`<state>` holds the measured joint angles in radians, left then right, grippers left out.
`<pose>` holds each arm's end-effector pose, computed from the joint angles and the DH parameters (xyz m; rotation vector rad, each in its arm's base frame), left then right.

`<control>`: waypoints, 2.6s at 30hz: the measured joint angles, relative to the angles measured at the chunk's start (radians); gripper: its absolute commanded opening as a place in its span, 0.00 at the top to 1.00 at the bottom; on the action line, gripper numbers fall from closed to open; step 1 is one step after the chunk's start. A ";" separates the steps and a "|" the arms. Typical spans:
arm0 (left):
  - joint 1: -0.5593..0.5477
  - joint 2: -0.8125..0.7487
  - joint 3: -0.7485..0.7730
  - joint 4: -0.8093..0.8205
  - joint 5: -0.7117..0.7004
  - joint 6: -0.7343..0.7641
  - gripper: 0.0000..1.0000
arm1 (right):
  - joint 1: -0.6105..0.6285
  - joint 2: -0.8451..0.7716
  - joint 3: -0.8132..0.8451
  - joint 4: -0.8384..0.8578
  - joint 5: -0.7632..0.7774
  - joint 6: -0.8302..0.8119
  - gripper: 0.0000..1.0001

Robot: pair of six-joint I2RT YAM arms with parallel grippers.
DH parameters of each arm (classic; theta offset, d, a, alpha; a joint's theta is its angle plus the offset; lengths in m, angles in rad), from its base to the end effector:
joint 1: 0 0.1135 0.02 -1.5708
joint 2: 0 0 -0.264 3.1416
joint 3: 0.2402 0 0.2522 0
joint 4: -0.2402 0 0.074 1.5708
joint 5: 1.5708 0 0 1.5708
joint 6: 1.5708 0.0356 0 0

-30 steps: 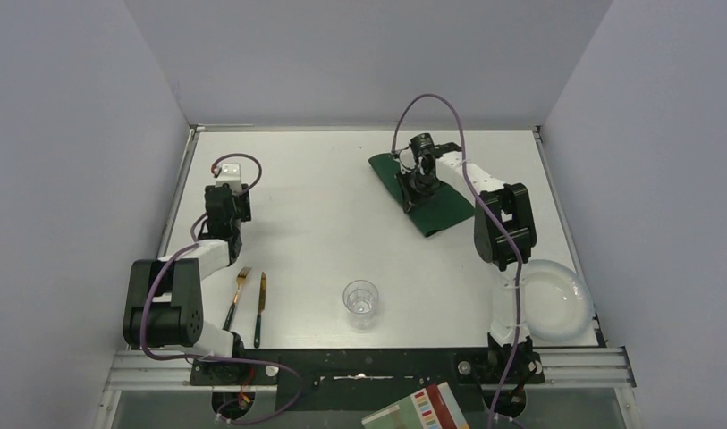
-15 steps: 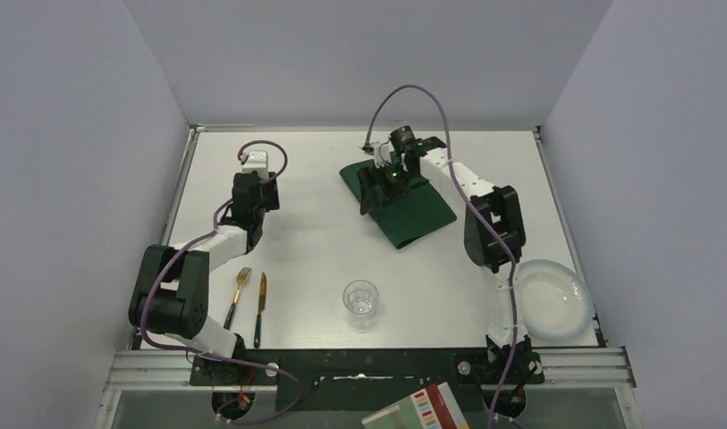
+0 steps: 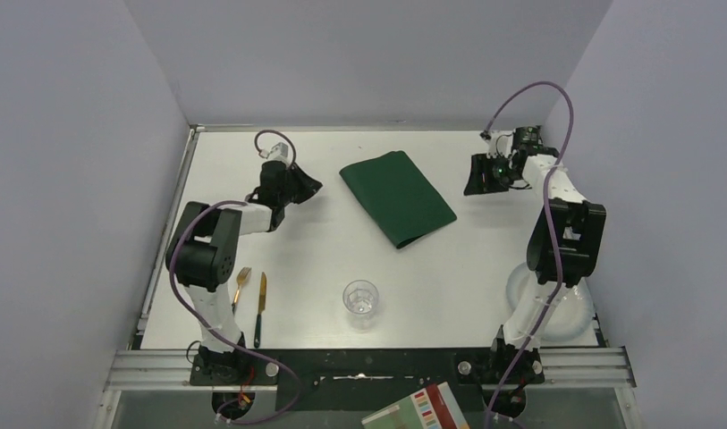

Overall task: Set the dinner table for one person
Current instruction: Move the napkin to the center of the board, then adjust the napkin at the center of the board.

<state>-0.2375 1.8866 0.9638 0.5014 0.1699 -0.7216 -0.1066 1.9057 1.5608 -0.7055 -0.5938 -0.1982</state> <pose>0.3847 -0.0993 0.1607 -0.3853 2.0371 -0.7749 0.4089 -0.0237 0.2467 -0.3141 2.4582 0.6471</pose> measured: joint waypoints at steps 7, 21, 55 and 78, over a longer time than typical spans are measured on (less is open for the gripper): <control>-0.103 0.135 0.171 -0.035 -0.001 -0.160 0.79 | -0.036 0.121 -0.069 -0.091 -0.114 -0.104 0.45; -0.176 0.204 0.248 -0.047 0.016 -0.190 0.89 | -0.034 0.172 -0.091 -0.117 -0.219 -0.165 0.45; -0.176 0.255 0.211 -0.010 -0.008 -0.149 1.00 | -0.034 0.201 -0.076 -0.050 -0.280 -0.105 0.38; -0.176 0.255 0.196 0.003 -0.009 -0.147 1.00 | -0.007 0.175 -0.136 -0.060 -0.322 -0.163 0.36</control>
<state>-0.4137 2.1418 1.1603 0.5041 0.1612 -0.8684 -0.1139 2.0811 1.4246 -0.7650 -0.9157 -0.3614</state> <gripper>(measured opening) 0.009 0.633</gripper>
